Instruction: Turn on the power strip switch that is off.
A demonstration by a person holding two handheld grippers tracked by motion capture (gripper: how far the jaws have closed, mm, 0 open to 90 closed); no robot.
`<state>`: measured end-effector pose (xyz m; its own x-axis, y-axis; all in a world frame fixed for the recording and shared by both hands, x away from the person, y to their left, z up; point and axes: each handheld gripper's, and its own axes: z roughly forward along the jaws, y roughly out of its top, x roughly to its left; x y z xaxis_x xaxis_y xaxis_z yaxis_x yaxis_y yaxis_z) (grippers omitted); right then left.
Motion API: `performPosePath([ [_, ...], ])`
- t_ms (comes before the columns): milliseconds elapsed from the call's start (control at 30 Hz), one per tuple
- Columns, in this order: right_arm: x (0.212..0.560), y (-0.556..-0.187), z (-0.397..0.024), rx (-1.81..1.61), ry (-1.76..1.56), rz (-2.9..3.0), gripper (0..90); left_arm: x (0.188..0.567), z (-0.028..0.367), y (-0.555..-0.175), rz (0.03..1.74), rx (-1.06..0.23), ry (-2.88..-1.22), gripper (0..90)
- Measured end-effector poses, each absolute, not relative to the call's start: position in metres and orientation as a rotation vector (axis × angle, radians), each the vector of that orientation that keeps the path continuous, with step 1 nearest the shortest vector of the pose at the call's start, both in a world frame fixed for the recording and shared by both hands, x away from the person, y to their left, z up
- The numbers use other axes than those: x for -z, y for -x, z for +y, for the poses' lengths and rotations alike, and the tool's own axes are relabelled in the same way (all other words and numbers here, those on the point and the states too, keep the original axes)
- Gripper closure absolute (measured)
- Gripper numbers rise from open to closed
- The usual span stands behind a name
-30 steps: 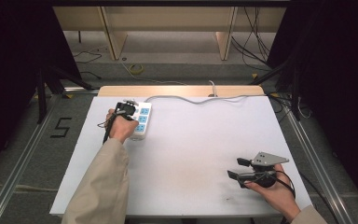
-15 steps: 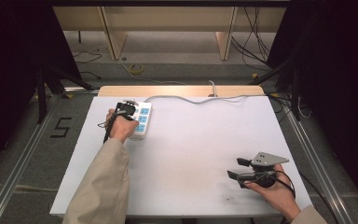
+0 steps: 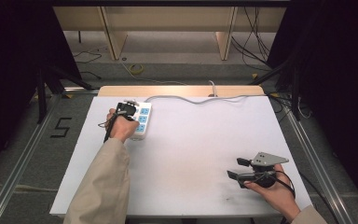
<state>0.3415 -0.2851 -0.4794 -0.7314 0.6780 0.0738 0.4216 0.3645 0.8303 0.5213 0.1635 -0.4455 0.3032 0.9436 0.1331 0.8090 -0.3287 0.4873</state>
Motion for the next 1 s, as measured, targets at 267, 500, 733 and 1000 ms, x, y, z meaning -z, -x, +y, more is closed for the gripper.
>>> performPosePath([
  [267, 0.4796, -0.3419, -0.285, -1.3, -0.97, 2.351, 33.6, 0.4454, 0.1636, -0.5212, 1.584, -0.572, -2.242, 90.0],
  [500, 0.4796, -0.342, -0.2848, -1.3, -0.971, 2.352, 33.6, 0.4457, 0.1643, -0.5207, 1.588, -0.564, -2.228, 90.0],
  [733, 0.4796, -0.3422, -0.2848, -1.301, -0.977, 2.35, 33.6, 0.4457, 0.1641, -0.5205, 1.578, -0.574, -2.235, 90.0],
  [1000, 0.4797, -0.3424, -0.2847, -1.301, -0.977, 2.349, 33.6, 0.4459, 0.1643, -0.5199, 1.575, -0.569, -2.225, 90.0],
])
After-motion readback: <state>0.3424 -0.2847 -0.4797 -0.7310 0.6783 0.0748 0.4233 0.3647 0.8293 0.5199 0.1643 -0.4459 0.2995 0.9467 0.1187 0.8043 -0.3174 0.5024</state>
